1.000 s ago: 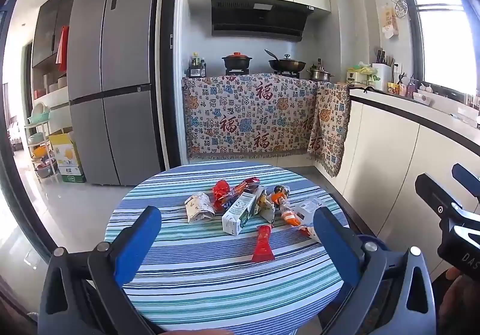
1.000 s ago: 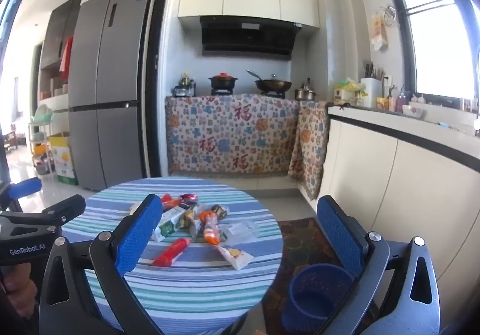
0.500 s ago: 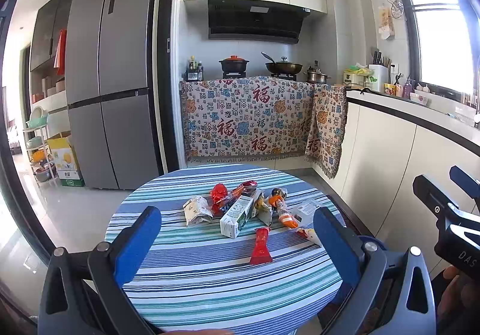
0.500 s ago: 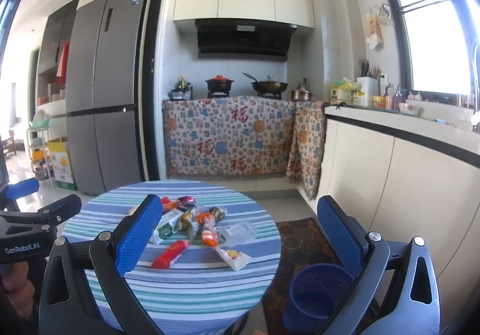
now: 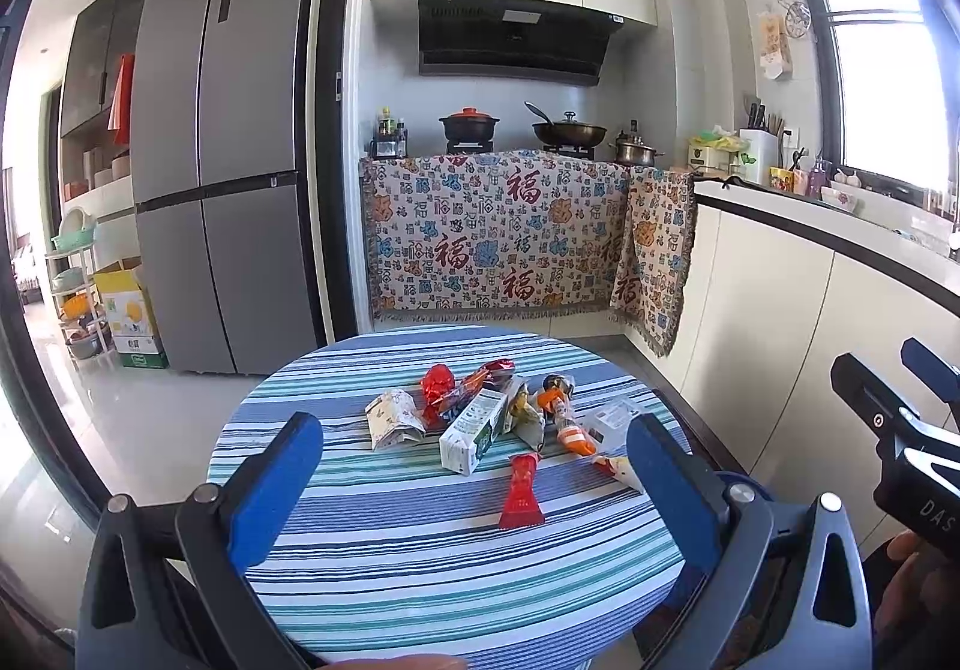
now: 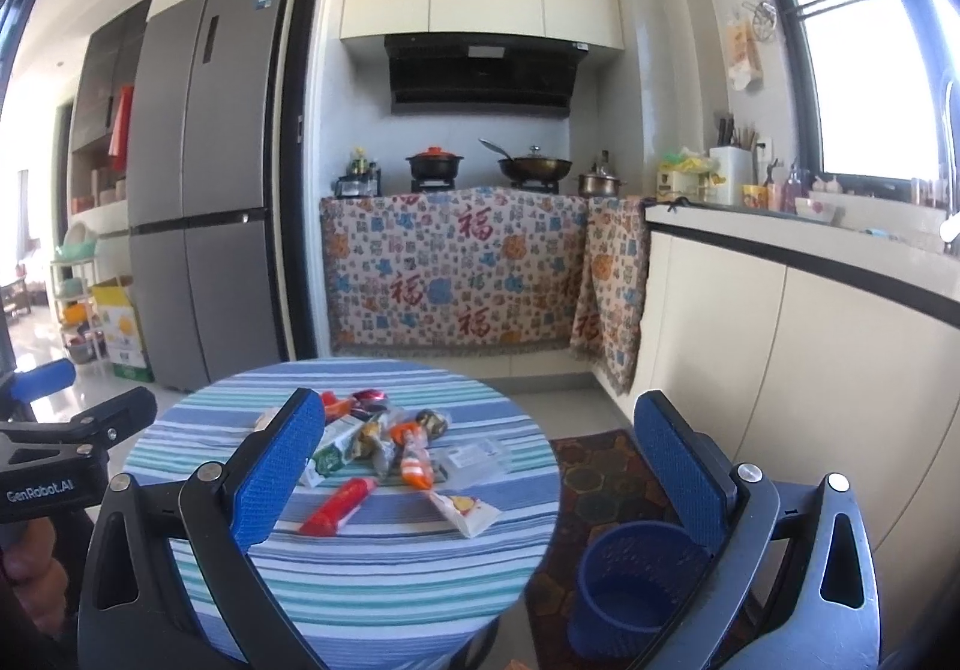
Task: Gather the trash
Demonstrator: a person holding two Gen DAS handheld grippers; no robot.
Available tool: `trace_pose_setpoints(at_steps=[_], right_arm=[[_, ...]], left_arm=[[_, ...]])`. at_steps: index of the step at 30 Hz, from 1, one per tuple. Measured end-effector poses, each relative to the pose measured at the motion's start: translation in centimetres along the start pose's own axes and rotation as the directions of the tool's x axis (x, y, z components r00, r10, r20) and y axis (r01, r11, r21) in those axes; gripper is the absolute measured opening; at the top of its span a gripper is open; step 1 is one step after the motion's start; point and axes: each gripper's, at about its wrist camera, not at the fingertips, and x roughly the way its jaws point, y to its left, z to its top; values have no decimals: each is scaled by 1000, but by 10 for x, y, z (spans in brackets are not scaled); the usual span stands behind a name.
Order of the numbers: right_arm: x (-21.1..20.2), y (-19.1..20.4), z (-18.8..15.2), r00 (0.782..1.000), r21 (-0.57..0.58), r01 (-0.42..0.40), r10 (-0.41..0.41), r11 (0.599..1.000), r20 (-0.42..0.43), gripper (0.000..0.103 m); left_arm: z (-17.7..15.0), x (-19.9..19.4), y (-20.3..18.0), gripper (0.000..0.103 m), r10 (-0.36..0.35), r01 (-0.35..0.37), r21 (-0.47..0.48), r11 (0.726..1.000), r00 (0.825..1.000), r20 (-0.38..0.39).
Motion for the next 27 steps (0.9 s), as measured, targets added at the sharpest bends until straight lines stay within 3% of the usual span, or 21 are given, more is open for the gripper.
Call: trace_pose_setpoints(at_steps=[27], right_arm=[[-2, 1, -2, 1000, -10, 10, -10, 1000, 14, 103]], left_arm=[[5, -4, 0, 103, -12, 12, 1, 1000, 1000, 5]])
